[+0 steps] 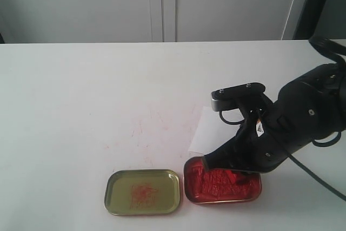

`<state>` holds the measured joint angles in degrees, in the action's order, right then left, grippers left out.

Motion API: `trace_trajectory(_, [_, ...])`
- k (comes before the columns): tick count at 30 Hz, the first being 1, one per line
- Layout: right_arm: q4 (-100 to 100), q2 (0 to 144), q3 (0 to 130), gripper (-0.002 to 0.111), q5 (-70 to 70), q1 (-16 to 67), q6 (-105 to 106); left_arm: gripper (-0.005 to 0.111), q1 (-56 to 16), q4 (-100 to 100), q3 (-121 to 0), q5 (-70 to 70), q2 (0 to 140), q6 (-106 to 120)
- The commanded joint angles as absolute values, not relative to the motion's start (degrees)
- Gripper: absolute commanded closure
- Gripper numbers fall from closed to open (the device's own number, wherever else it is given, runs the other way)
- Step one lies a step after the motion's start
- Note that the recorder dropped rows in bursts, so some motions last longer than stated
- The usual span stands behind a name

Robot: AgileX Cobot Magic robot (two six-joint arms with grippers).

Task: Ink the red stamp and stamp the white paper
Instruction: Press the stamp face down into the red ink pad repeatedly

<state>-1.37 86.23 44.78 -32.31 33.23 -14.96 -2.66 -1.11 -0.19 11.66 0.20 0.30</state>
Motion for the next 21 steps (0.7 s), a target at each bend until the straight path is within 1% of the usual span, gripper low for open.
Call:
trace_trajectory(1, [-1.5,85.4,44.7,0.108,-32.0,33.3,-15.3,0.107,-2.5,-1.0,0.0,11.6,0.0,0.5])
trace_trajectory(21, [-1.5,85.8,44.6,0.108,-32.0,33.3,-15.3,0.107,-2.5,-1.0,0.0,11.6,0.0,0.5])
